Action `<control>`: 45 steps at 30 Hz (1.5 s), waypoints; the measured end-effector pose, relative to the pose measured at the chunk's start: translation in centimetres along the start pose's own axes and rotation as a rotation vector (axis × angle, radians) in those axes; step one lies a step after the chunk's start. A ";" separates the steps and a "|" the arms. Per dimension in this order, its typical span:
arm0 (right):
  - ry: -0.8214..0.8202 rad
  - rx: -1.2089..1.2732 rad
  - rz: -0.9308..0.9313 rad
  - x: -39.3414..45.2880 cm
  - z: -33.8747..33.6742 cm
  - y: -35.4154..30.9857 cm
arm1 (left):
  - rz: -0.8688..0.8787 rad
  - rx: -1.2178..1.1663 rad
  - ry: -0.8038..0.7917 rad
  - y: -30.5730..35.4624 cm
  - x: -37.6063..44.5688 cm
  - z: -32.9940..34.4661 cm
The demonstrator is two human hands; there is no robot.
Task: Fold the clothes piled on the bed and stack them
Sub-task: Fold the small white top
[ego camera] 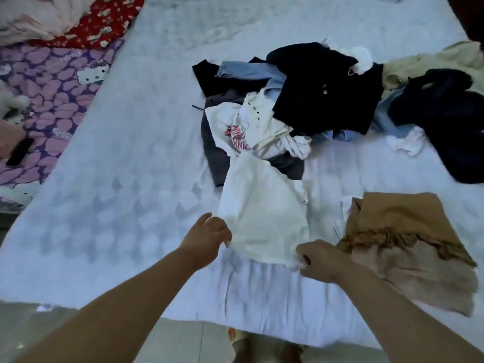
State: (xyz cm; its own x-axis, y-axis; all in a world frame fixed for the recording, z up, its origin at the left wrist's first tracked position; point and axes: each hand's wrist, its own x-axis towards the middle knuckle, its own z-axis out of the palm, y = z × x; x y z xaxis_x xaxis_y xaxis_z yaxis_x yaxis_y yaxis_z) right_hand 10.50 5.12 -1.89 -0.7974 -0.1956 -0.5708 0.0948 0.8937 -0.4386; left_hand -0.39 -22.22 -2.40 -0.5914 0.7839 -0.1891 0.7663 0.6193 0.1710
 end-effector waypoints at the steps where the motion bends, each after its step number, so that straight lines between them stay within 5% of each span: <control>1: -0.067 -0.008 0.015 -0.1 1.7 0.3 | -0.028 0.018 -0.105 0.8 -0.8 1.2; 5: -0.231 -0.009 0.070 -0.2 6.9 0.8 | -0.127 -0.066 -0.476 2.6 -3.5 5.9; 10: -0.251 0.147 0.132 0.8 7.1 0.8 | -0.198 -0.169 -0.652 2.6 -3.8 7.9; 27: 0.444 0.196 0.367 15.1 -0.2 11.7 | -0.217 -0.466 -0.258 5.6 14.9 10.8; 38: 0.170 0.275 0.366 18.9 -1.9 14.9 | -0.298 -0.608 -0.063 8.5 19.8 14.5; 43: -0.056 0.566 0.381 17.8 -4.9 16.3 | -0.319 -0.634 0.034 8.2 19.1 15.2; 45: 0.048 0.429 0.363 18.1 -5.7 17.1 | -0.319 -0.613 0.053 7.9 19.0 15.4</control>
State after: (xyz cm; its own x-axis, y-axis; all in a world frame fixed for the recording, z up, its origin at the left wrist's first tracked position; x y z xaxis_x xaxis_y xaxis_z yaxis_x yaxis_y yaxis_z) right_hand -5.73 19.21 -15.74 -0.6941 0.1214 -0.7096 0.5937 0.6539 -0.4689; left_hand -1.69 -3.06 -19.53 -0.7874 0.5510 -0.2765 0.2818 0.7207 0.6334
